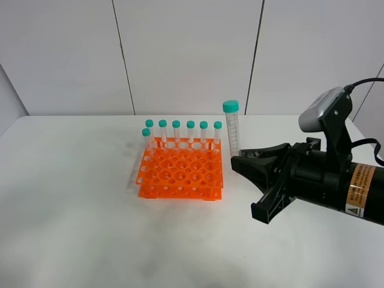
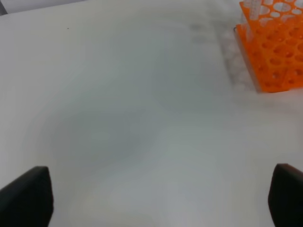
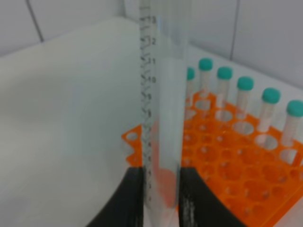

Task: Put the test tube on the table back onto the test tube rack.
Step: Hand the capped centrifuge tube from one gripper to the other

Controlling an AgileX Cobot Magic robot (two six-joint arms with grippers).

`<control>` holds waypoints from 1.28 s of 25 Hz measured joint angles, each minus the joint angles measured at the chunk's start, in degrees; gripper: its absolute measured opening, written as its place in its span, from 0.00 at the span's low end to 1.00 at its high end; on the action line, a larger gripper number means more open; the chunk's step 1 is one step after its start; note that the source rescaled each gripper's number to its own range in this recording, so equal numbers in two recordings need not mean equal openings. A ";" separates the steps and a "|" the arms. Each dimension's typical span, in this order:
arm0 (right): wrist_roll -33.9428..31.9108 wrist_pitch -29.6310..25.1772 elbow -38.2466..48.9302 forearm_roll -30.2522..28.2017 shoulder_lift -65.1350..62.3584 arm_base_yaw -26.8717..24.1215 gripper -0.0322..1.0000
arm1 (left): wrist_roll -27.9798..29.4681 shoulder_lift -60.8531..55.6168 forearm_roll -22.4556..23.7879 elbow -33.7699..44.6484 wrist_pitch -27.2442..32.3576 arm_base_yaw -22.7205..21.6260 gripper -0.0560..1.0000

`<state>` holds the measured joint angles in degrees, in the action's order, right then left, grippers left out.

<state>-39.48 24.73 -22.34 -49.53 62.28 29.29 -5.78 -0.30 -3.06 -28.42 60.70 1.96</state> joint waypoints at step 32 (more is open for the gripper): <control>-3.85 0.77 0.05 -8.29 0.87 0.00 0.05 | -0.37 0.00 -0.05 0.00 0.00 6.02 1.00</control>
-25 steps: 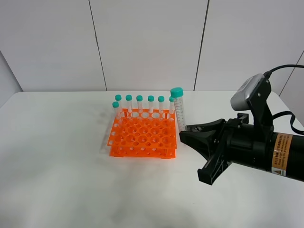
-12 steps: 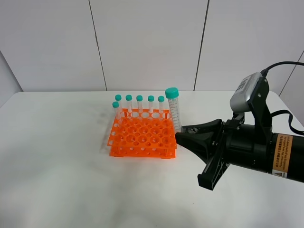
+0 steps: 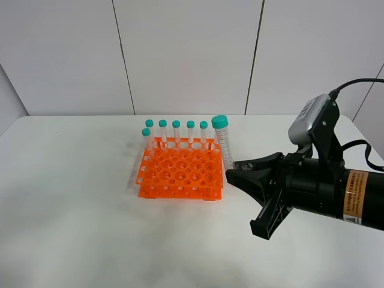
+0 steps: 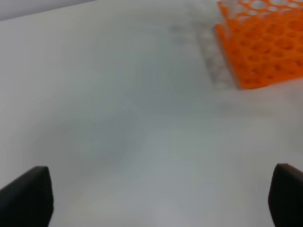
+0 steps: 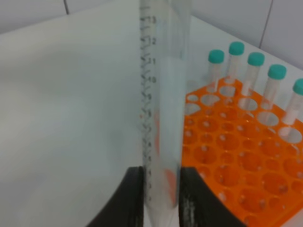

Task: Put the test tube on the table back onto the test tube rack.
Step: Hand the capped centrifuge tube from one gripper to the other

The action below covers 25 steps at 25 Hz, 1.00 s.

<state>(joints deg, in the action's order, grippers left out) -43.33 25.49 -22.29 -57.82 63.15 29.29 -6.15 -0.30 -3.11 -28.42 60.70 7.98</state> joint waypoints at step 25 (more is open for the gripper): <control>0.00 -3.68 0.00 0.61 0.06 0.00 0.05 | -24.08 20.57 -18.87 -2.17 -29.00 18.23 1.00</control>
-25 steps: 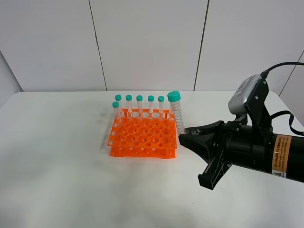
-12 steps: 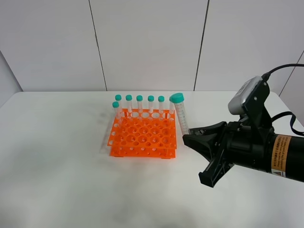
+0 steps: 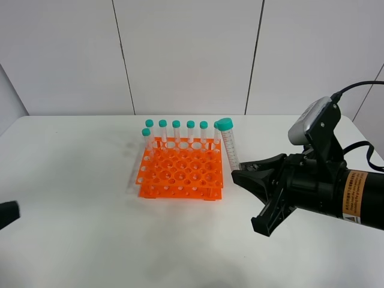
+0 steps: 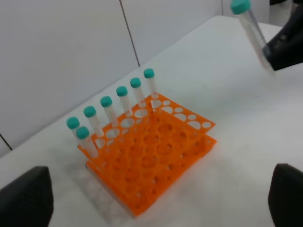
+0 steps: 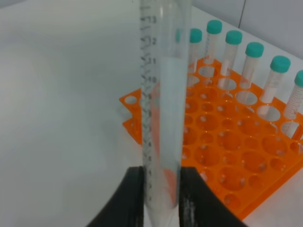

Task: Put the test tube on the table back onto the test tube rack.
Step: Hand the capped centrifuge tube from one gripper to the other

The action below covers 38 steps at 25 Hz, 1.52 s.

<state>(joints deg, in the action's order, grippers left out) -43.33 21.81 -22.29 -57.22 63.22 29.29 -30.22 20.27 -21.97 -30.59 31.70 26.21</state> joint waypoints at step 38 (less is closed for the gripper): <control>1.35 -0.01 0.00 0.00 0.00 0.00 0.05 | -57.59 55.76 -68.35 -21.93 -2.89 11.01 1.00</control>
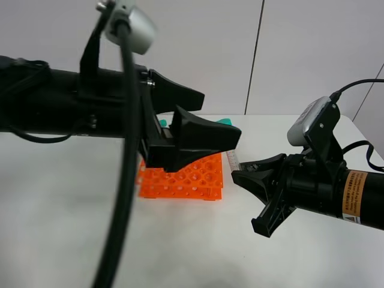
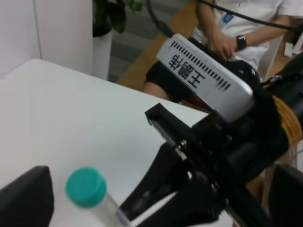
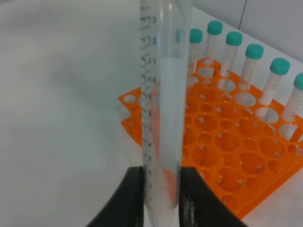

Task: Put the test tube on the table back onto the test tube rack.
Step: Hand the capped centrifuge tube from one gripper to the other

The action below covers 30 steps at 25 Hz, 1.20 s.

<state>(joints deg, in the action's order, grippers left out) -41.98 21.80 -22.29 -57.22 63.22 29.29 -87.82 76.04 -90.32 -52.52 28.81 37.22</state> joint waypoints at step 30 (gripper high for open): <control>0.59 0.14 0.00 0.55 0.00 0.00 0.05 | -6.76 12.06 -8.45 -3.86 1.88 0.71 0.83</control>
<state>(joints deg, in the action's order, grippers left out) -41.39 21.95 -22.29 -56.67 63.22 29.29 -94.58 88.10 -98.77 -56.39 30.69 37.93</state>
